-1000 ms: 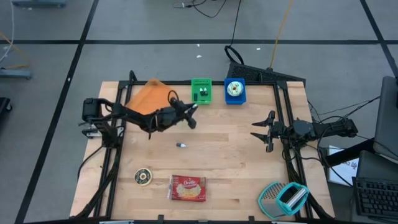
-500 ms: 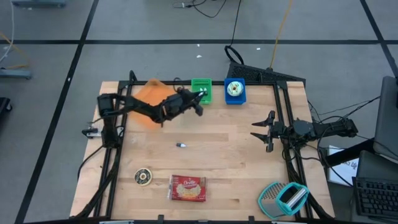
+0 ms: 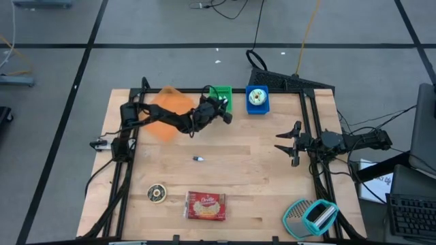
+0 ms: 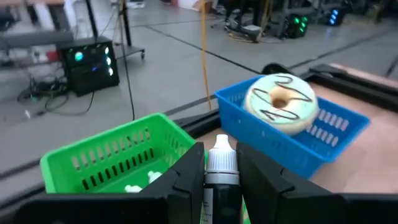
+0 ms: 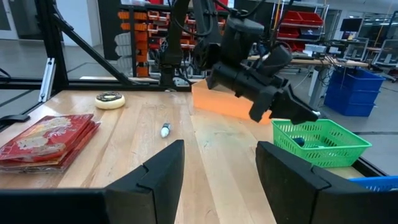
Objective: Pick & Place Food Item
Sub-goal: Put the black food coloring bottle into the green bin
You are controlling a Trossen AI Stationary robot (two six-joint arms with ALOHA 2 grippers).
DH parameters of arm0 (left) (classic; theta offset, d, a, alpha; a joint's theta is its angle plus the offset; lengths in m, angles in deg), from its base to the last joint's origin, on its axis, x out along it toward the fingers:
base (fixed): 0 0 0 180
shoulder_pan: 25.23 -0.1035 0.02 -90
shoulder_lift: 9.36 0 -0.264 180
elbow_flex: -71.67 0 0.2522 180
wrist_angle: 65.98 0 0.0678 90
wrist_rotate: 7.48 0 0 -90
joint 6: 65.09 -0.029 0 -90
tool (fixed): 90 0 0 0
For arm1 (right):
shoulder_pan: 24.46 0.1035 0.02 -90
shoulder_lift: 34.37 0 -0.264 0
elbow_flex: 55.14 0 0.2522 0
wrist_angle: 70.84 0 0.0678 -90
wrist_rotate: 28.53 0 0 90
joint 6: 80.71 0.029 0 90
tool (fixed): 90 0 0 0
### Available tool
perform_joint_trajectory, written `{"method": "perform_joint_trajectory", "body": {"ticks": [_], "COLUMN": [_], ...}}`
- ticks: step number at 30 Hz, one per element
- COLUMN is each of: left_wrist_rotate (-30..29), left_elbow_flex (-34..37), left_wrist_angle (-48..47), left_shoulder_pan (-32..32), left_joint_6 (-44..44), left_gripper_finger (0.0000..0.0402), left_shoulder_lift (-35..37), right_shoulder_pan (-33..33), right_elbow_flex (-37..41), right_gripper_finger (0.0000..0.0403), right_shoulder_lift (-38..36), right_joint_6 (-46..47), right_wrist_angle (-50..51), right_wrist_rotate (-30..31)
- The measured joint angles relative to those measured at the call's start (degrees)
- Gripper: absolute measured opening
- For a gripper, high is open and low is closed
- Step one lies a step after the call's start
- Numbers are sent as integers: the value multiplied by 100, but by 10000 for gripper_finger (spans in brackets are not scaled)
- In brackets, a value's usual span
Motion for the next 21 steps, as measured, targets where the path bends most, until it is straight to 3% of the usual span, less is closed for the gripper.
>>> {"method": "perform_joint_trajectory", "body": {"ticks": [9,21], "left_wrist_rotate": [-36,-63], "left_elbow_flex": [0,0], "left_wrist_angle": [-248,-256], "left_shoulder_pan": [-48,-72], "left_joint_6": [1073,1107], "left_gripper_finger": [88,88], "left_shoulder_lift": [4,9], "right_shoulder_pan": [2,0], "right_elbow_flex": [0,0], "right_gripper_finger": [187,187], "right_shoulder_lift": [0,0], "right_joint_6": [0,0], "right_wrist_angle": [0,-1], "right_wrist_rotate": [-1,-1]}}
